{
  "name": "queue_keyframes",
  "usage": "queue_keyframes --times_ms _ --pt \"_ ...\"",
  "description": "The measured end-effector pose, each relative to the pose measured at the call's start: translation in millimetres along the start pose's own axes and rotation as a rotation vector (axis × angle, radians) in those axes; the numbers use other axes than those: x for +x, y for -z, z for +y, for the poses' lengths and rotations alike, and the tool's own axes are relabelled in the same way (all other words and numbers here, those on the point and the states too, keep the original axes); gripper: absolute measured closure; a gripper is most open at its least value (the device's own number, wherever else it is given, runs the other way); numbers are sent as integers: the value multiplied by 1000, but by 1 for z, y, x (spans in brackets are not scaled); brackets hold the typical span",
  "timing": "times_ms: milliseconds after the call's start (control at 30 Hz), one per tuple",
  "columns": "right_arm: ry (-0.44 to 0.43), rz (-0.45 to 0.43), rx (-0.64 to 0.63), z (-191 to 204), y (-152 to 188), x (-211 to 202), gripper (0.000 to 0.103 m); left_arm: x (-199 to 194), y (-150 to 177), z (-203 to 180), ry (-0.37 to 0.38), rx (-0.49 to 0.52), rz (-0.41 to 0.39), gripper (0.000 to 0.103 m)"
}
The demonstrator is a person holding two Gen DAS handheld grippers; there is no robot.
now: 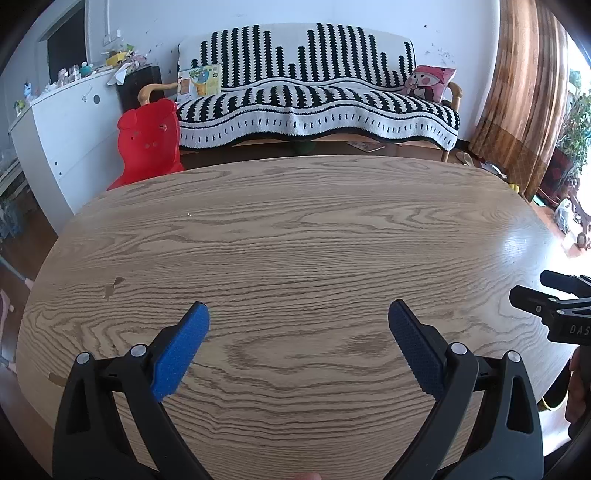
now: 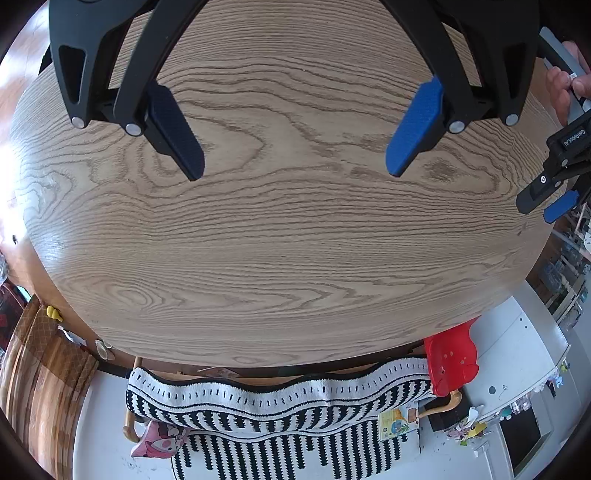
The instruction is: Collect trash
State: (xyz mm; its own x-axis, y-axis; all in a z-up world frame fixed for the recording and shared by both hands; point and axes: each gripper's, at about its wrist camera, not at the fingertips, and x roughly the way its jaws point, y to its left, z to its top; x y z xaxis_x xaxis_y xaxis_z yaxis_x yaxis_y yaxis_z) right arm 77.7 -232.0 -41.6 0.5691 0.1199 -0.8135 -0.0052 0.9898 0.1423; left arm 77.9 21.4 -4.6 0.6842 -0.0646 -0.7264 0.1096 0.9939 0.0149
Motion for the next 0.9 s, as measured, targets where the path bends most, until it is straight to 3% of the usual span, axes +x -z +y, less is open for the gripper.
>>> queue_keyframes --times_ms 900 --pt "4 0 0 -1 0 -1 8 -4 3 -10 -1 -9 10 8"
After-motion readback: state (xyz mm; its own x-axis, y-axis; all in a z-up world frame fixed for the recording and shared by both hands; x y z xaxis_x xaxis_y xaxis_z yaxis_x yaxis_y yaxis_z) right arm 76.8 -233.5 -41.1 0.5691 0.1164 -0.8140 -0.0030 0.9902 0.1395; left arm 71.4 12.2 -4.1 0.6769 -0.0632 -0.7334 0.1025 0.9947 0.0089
